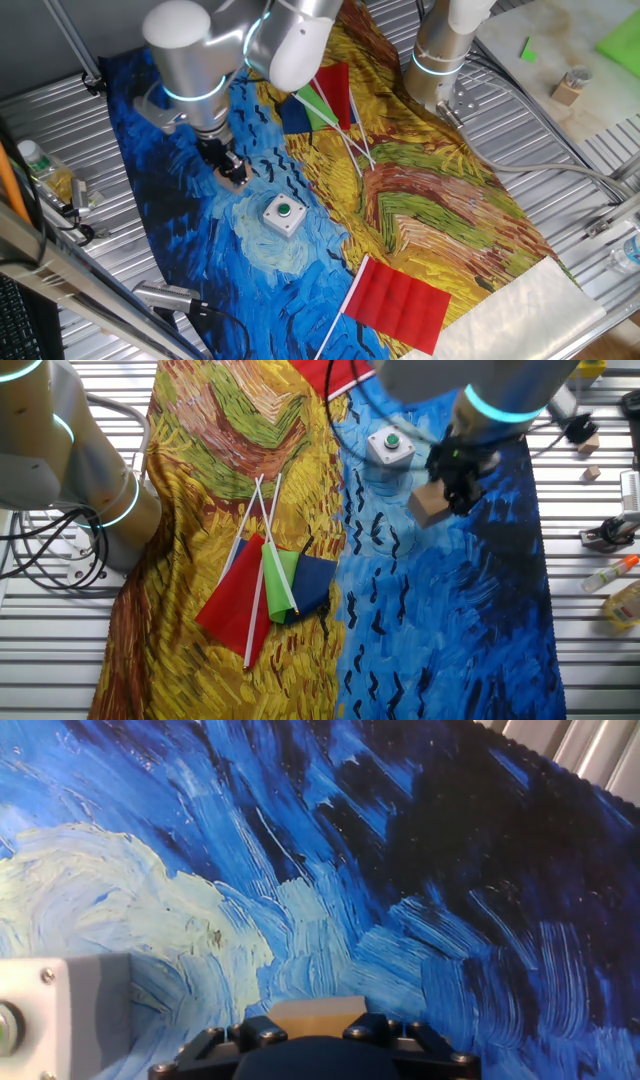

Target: Pick up the small block on the left and move it to the right

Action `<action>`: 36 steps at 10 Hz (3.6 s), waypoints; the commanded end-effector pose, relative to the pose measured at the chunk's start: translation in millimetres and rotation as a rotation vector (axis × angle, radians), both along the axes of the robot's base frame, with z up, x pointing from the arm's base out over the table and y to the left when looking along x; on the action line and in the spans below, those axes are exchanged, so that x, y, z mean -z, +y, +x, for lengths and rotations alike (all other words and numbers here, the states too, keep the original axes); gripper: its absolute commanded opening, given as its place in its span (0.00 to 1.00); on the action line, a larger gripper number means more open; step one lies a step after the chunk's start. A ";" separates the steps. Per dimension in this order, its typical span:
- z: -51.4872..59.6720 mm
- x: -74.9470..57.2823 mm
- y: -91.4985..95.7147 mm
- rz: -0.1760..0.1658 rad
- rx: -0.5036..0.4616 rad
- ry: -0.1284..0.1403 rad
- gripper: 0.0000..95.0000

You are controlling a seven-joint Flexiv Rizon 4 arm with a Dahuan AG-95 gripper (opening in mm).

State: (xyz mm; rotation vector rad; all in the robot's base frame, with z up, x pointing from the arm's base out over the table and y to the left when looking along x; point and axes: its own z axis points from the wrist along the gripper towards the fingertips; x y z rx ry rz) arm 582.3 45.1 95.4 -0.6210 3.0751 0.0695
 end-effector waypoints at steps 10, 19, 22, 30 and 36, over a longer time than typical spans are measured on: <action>23.7 -27.7 111.3 0.054 0.267 0.012 0.00; 24.8 -28.6 114.1 0.087 0.373 0.033 0.00; 24.8 -28.6 114.1 0.058 0.332 0.053 0.00; 24.8 -28.6 114.1 -0.063 0.088 0.121 0.00; 24.8 -28.6 114.1 0.030 0.085 -0.024 0.00</action>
